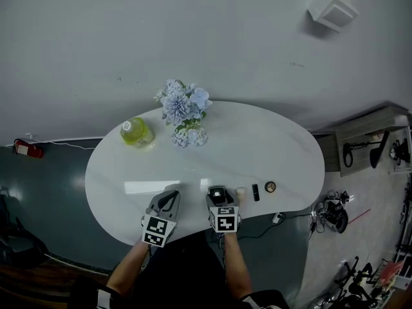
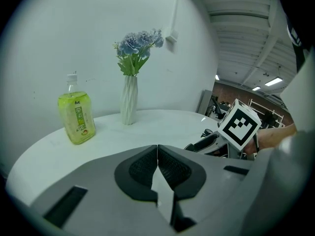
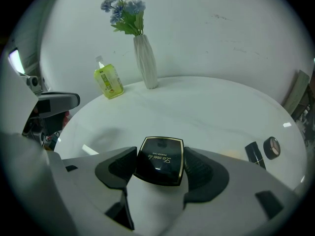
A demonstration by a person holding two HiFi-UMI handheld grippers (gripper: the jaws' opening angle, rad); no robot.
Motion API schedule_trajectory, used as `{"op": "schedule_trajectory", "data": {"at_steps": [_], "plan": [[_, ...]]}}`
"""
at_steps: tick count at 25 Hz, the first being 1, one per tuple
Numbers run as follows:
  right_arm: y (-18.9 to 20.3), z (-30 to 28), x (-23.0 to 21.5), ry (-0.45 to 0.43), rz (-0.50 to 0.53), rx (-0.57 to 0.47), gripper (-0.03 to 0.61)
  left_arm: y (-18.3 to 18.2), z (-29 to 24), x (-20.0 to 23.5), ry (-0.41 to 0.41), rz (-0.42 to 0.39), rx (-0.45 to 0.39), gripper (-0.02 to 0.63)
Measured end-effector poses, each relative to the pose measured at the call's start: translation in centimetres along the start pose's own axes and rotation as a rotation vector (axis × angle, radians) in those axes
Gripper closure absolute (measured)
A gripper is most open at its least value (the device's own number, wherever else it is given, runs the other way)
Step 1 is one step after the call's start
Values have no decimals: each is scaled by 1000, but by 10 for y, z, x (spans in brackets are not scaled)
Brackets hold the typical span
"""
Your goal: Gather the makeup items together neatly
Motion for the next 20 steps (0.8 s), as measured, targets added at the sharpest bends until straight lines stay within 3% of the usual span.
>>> {"op": "schedule_trajectory", "data": {"at_steps": [20], "plan": [[11,-11,2,-50,5,18,287,1,1,-5,5,-17,5,594]]}}
Point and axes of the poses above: the fingertips, and each gripper's own axes: z backward along the fingers, x to its left, y out of its underside, the point moved 2 cm from there along z, backward along the fingers, and after that the axes turned 13 degrees about y, right-handed, at the moved point
